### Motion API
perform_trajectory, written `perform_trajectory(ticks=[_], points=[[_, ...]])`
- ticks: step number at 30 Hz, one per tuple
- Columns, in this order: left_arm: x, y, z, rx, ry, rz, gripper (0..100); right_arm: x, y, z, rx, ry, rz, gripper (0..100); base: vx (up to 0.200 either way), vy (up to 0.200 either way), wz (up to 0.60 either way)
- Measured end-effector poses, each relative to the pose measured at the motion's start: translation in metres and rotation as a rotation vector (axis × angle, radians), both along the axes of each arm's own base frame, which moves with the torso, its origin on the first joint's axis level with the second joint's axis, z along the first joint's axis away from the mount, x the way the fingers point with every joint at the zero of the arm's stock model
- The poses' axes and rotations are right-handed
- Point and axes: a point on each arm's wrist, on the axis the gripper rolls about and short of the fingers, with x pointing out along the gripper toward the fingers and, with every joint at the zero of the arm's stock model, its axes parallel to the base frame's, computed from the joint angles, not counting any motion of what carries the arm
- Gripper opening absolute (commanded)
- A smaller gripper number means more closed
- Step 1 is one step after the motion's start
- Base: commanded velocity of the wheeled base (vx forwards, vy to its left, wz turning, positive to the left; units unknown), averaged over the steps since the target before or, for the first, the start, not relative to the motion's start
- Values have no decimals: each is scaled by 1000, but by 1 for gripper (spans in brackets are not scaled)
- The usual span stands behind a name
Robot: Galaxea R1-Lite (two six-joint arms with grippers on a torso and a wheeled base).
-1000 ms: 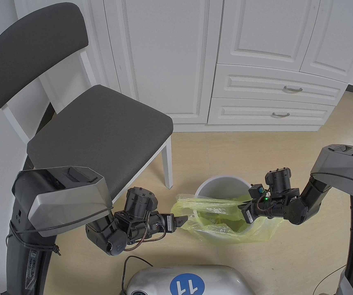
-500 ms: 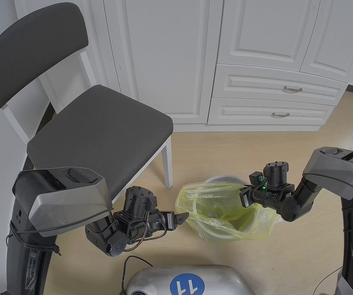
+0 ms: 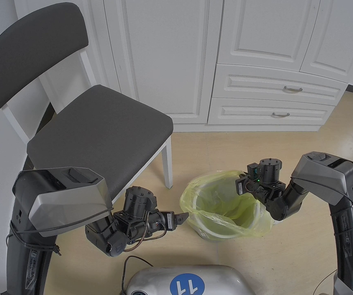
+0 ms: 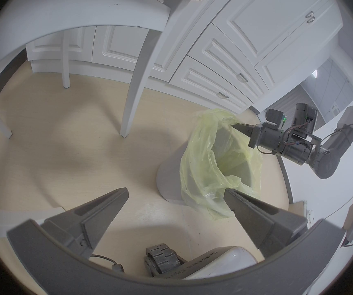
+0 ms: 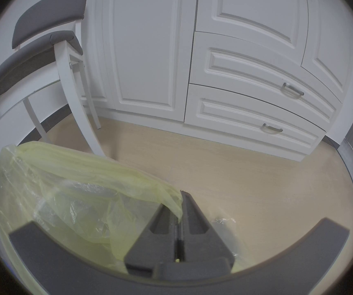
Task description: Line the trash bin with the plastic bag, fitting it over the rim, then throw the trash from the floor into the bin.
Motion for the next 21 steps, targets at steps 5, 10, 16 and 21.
perform_trajectory(ticks=[5,10,16,21], points=[[0,0,0,0,0,0,100,12,3,-2,6,-63,-43,0,0,0,0],[0,0,-1,0,0,-1,100,23,6,-8,11,-109,-79,0,0,0,0],[0,0,-1,1,1,0,100,28,6,-13,23,-116,-84,0,0,0,0],[1,0,-3,2,1,2,100,31,5,-13,42,-123,-93,0,0,0,0]])
